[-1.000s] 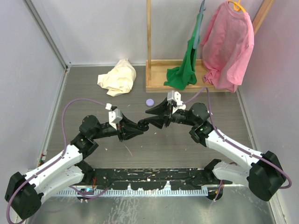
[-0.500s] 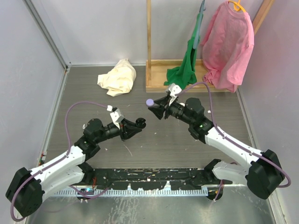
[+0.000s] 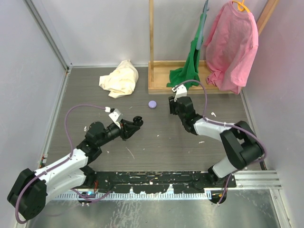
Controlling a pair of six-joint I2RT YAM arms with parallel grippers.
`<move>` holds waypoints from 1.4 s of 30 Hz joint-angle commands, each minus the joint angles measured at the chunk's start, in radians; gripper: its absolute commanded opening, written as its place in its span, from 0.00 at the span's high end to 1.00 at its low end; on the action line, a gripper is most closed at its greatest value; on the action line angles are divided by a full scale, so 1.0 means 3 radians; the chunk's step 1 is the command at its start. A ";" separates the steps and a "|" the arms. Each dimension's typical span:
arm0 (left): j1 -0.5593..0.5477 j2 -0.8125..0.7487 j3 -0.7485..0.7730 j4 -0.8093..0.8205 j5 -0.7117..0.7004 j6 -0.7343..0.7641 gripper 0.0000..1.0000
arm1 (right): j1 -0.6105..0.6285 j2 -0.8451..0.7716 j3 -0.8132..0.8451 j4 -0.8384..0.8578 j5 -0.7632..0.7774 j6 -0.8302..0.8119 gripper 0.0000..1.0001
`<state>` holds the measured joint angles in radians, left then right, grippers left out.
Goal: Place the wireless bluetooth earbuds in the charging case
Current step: Move the earbud to the center of the board.
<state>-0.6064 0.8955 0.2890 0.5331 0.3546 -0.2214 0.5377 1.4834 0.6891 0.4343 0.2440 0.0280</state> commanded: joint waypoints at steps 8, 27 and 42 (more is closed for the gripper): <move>0.0017 -0.0220 -0.0007 0.0116 -0.0164 0.0061 1.00 | -0.0305 0.1018 0.0629 0.0517 0.0820 0.0206 0.56; 0.0016 -0.0207 -0.0006 0.0146 -0.0070 0.0039 1.00 | -0.0498 0.1643 0.1273 -0.0091 0.0675 0.0697 0.64; 0.0017 -0.0243 -0.0012 0.0133 -0.0075 0.0040 1.00 | -0.0502 0.1667 0.1371 -0.0808 0.0442 0.0952 0.78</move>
<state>-0.6064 0.8452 0.2882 0.5247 0.3222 -0.2199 0.3885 2.0014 1.1034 0.2588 0.4152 0.2855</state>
